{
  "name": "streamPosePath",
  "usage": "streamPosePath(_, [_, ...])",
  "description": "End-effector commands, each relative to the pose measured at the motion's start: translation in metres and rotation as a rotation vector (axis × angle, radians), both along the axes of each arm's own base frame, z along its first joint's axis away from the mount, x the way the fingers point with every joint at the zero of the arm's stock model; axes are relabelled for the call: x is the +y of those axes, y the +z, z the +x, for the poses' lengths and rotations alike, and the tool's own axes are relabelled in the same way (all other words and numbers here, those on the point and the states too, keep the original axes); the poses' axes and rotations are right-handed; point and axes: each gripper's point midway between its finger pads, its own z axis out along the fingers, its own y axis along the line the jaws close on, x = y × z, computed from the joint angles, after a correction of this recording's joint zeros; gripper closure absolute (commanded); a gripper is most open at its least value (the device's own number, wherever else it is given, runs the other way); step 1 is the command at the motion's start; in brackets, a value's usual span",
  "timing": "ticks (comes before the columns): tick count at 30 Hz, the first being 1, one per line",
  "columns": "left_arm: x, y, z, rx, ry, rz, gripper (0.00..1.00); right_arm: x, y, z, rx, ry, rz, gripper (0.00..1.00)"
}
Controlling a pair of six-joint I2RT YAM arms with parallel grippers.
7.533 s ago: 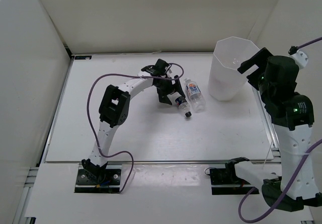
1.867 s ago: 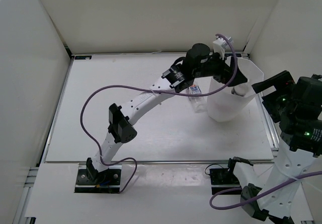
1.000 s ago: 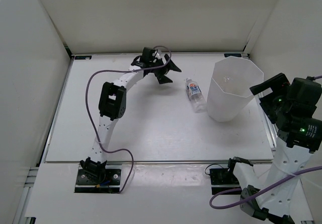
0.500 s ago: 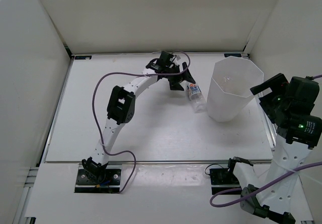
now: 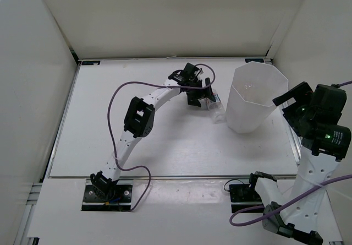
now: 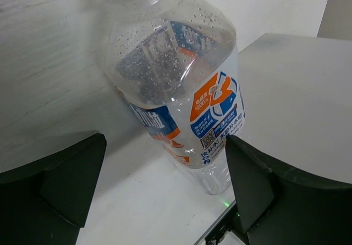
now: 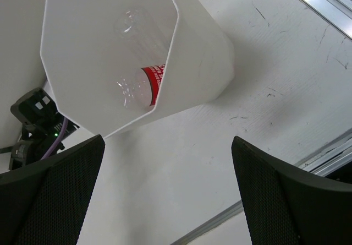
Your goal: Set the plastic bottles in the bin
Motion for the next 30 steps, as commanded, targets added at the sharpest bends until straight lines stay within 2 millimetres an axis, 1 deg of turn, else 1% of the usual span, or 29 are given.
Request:
streamPosePath(1, [0.001, -0.004, -0.010, -0.016, -0.052, 0.039, 0.00, 0.002, -0.008, -0.003, 0.025, 0.037, -0.023, 0.00])
streamPosePath(2, [0.003, -0.011, -0.020, 0.005, -0.073, 0.065, 0.00, 0.002, -0.008, -0.003, 0.025, 0.037, -0.023, 0.00])
streamPosePath(3, [0.010, -0.019, -0.026, 0.022, -0.080, 0.096, 0.00, 0.002, -0.011, -0.003, 0.034, 0.037, -0.020, 0.00])
streamPosePath(5, [0.022, -0.030, -0.032, 0.024, -0.106, 0.158, 0.00, 0.003, -0.009, -0.001, 0.023, 0.044, -0.018, 0.00])
streamPosePath(6, [0.032, -0.034, -0.035, 0.032, -0.101, 0.213, 0.02, 0.003, -0.009, -0.001, 0.023, 0.044, -0.018, 0.00])
streamPosePath(8, [0.038, -0.028, -0.035, 0.015, -0.105, 0.243, 0.04, 0.004, -0.011, 0.001, 0.023, 0.053, -0.011, 0.00])
streamPosePath(9, [0.045, -0.028, -0.029, 0.007, -0.084, 0.257, 0.04, 0.005, -0.014, 0.004, 0.030, 0.061, -0.002, 0.00])
streamPosePath(10, [0.045, -0.023, -0.029, 0.000, -0.083, 0.252, 0.04, 0.005, -0.018, 0.004, 0.040, 0.061, 0.001, 0.00])
streamPosePath(11, [0.043, -0.013, -0.026, -0.015, -0.072, 0.235, 0.04, 0.007, -0.016, 0.006, 0.029, 0.073, 0.008, 0.00])
streamPosePath(12, [0.044, -0.014, -0.024, -0.020, -0.067, 0.243, 0.04, 0.011, -0.019, 0.007, 0.034, 0.081, 0.030, 0.00])
streamPosePath(13, [0.041, 0.000, -0.018, -0.055, -0.057, 0.231, 0.06, 0.010, -0.019, 0.011, 0.032, 0.081, 0.030, 0.00])
streamPosePath(14, [0.047, 0.003, -0.015, -0.049, -0.034, 0.239, 0.07, 0.011, -0.019, 0.011, 0.031, 0.088, 0.035, 0.00])
streamPosePath(15, [0.051, 0.001, -0.016, -0.043, -0.028, 0.258, 0.07, 0.012, -0.021, 0.011, 0.038, 0.083, 0.045, 0.00])
streamPosePath(16, [0.064, -0.003, -0.016, -0.017, -0.003, 0.283, 0.10, 0.012, -0.022, 0.011, 0.038, 0.082, 0.045, 0.00])
streamPosePath(17, [0.074, 0.001, -0.016, -0.012, 0.013, 0.299, 0.16, 0.012, -0.022, 0.011, 0.038, 0.082, 0.045, 0.00])
streamPosePath(18, [0.089, -0.002, -0.017, 0.033, 0.044, 0.319, 0.19, 0.011, -0.023, 0.012, 0.038, 0.082, 0.045, 0.00])
streamPosePath(19, [0.097, -0.008, -0.022, 0.054, 0.061, 0.355, 0.21, 0.011, -0.023, 0.012, 0.038, 0.082, 0.045, 0.00])
streamPosePath(20, [0.105, 0.004, -0.017, 0.034, 0.084, 0.362, 0.21, 0.011, -0.023, 0.012, 0.038, 0.082, 0.045, 0.00])
streamPosePath(21, [0.109, 0.007, -0.016, 0.017, 0.086, 0.377, 0.20, 0.011, -0.023, 0.012, 0.038, 0.082, 0.045, 0.00])
streamPosePath(22, [0.109, 0.014, -0.016, -0.015, 0.095, 0.393, 0.20, 0.011, -0.026, 0.012, 0.047, 0.082, 0.048, 0.00])
streamPosePath(23, [0.111, 0.026, -0.013, -0.048, 0.101, 0.392, 0.20, 0.013, -0.026, 0.012, 0.045, 0.089, 0.053, 0.00])
streamPosePath(24, [0.105, 0.037, -0.012, -0.079, 0.100, 0.386, 0.17, 0.013, -0.026, 0.012, 0.045, 0.089, 0.053, 0.00])
streamPosePath(25, [0.099, 0.041, -0.013, -0.097, 0.095, 0.384, 0.15, 0.013, -0.028, 0.014, 0.047, 0.089, 0.054, 0.00])
streamPosePath(26, [0.095, 0.059, -0.004, -0.144, 0.112, 0.358, 0.08, 0.015, -0.028, 0.014, 0.045, 0.099, 0.061, 0.00])
streamPosePath(27, [0.089, 0.066, -0.005, -0.166, 0.109, 0.351, 0.00, 0.017, -0.028, 0.014, 0.043, 0.107, 0.068, 0.00])
streamPosePath(28, [0.082, 0.072, -0.004, -0.186, 0.104, 0.335, 0.00, 0.017, -0.028, 0.014, 0.043, 0.107, 0.068, 0.00])
streamPosePath(29, [0.079, 0.077, 0.001, -0.208, 0.110, 0.316, 0.00, 0.018, -0.027, 0.014, 0.041, 0.115, 0.074, 0.00])
streamPosePath(30, [0.076, 0.079, 0.004, -0.221, 0.113, 0.305, 0.00, 0.018, -0.026, 0.016, 0.032, 0.116, 0.071, 0.00])
